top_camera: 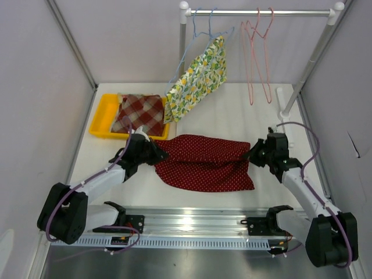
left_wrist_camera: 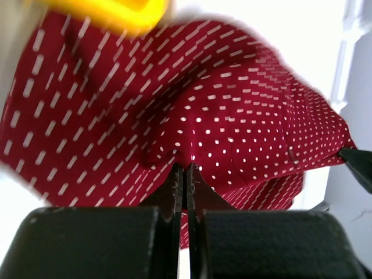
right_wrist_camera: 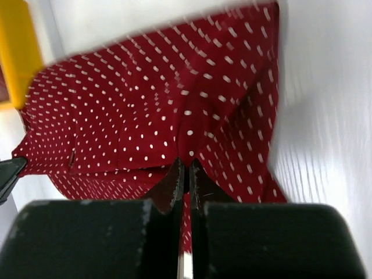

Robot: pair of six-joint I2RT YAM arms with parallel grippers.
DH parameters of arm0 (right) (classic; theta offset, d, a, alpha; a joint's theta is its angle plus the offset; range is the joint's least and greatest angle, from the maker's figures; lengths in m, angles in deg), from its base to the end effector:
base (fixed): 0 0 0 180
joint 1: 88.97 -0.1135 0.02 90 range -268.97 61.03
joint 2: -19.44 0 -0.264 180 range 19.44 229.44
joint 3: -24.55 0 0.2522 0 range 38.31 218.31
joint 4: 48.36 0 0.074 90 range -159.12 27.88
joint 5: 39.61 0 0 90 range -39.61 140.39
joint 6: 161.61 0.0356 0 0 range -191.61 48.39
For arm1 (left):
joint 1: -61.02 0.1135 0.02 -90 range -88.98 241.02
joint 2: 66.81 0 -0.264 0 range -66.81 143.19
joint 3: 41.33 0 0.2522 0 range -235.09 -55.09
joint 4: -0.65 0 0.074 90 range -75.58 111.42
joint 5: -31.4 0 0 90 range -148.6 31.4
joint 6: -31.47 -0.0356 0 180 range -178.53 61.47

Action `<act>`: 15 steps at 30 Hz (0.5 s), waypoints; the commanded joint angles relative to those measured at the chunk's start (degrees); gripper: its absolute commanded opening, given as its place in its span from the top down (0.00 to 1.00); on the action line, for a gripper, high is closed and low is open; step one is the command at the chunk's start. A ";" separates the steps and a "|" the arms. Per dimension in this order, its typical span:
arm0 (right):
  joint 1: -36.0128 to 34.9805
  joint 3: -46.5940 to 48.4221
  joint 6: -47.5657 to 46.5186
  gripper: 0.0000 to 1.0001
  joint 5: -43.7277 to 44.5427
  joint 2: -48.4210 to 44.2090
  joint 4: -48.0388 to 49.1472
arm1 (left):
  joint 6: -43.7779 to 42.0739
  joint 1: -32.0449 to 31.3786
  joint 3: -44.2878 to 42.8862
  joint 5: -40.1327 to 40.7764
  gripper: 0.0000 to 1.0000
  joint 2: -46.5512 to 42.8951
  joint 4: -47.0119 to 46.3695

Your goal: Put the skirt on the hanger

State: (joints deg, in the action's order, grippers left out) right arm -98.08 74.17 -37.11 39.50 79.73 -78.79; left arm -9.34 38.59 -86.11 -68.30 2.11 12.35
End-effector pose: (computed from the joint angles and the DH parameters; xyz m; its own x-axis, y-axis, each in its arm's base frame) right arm 0.2153 0.0413 0.2245 -0.7026 0.4506 -0.5507 0.1237 0.8395 0.5292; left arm 0.2229 -0.0985 0.1928 -0.7339 -0.5042 -0.4551 -0.0813 0.7305 -0.6780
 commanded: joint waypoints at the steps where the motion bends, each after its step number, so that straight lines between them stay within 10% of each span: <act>1: -0.91 -6.91 5.31 1.00 -0.97 -6.04 0.32 | 1.61 -0.15 5.96 -1.47 1.00 -4.50 -5.93; 15: -2.67 -12.13 9.18 0.86 2.63 -14.94 -6.27 | -2.34 -3.84 9.41 -2.44 1.00 -10.65 1.62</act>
State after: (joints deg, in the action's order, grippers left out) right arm -100.88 60.40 -28.71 40.26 65.64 -83.49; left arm -9.54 35.57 -75.64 -71.29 -5.84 11.58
